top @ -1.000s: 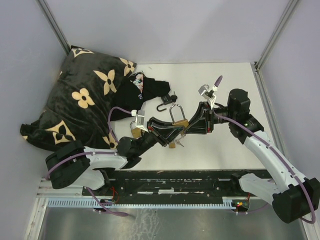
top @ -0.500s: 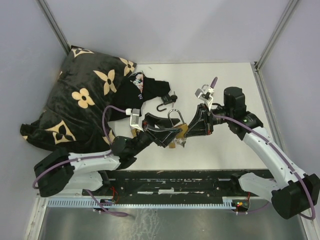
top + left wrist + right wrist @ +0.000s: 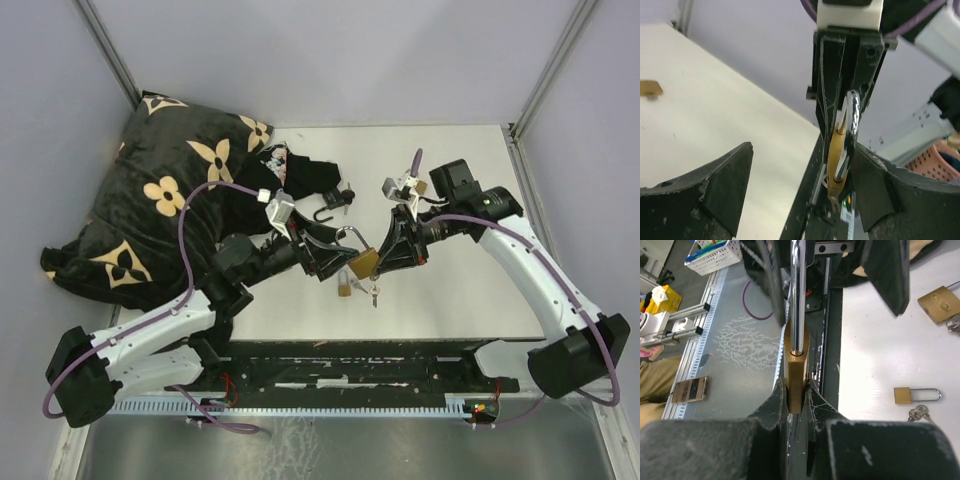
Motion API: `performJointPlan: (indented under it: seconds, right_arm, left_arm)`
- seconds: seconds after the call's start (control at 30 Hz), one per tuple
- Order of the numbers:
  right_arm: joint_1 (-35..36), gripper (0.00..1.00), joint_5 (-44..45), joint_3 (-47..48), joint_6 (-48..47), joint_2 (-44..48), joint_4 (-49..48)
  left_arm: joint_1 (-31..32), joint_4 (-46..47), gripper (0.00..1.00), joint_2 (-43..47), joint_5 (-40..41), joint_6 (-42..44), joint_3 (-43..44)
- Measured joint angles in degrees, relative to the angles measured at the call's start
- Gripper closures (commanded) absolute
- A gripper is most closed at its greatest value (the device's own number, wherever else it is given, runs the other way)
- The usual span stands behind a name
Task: Lock with the key
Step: Lock the lock.
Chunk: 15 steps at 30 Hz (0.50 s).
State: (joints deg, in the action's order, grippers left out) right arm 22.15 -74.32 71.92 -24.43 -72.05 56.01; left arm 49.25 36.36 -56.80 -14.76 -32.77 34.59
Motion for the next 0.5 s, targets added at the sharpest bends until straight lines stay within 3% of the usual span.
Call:
performJointPlan:
  seconds: [0.27,0.5]
  right_arm:
    - [0.5,0.98,3.8,10.6,-28.7,-11.5,28.5]
    - [0.6,0.98,5.6,11.8,-33.3,-12.1,34.0]
  left_arm:
    - [-0.7,-13.4,0.38,-5.7,-14.0,3.9,9.8]
    - [-1.9,-22.1,0.41,-10.1,-23.7,7.8,17.0]
